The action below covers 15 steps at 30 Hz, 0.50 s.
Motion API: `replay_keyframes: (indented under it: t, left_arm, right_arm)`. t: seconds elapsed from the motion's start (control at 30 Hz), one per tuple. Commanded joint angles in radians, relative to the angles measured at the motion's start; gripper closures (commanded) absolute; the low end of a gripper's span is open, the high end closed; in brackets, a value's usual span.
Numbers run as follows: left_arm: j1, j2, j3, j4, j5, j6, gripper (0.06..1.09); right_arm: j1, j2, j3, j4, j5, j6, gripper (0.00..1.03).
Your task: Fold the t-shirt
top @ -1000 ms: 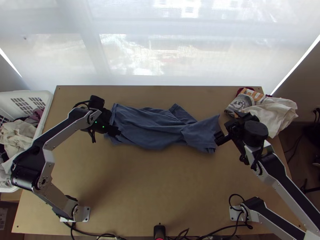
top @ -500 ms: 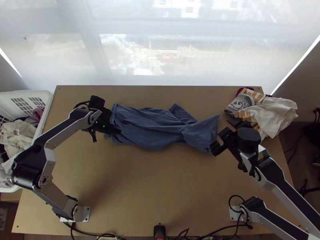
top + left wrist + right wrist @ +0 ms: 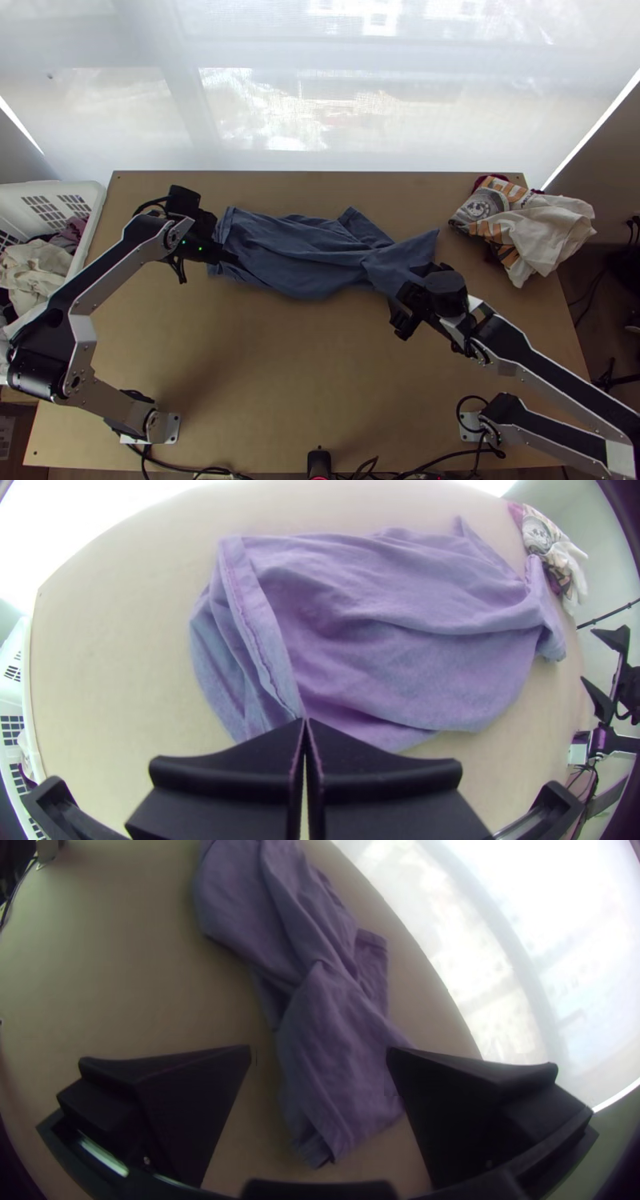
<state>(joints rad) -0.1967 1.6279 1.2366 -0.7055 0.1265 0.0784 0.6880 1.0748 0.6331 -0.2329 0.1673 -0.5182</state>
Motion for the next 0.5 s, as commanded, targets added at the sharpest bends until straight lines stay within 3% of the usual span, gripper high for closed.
replay_keyframes:
  t: [0.0, 0.23, 0.37, 0.47]
  left_arm:
    - [0.014, -0.059, -0.006, -0.022, 0.007, -0.003, 1.05]
    - [0.06, -0.095, -0.04, -0.034, 0.009, 0.017, 1.05]
    - [0.075, -0.099, -0.048, -0.035, 0.01, 0.026, 1.05]
    - [0.077, -0.095, -0.046, -0.034, 0.01, 0.029, 1.05]
  right_arm:
    - [0.062, 0.16, 0.022, 0.083, -0.009, -0.036, 0.1]
    - [0.058, 0.324, 0.06, 0.187, -0.011, -0.032, 0.1]
    - [0.051, 0.398, 0.085, 0.207, -0.018, -0.034, 0.16]
    - [0.033, 0.448, 0.093, 0.234, -0.031, -0.043, 0.33]
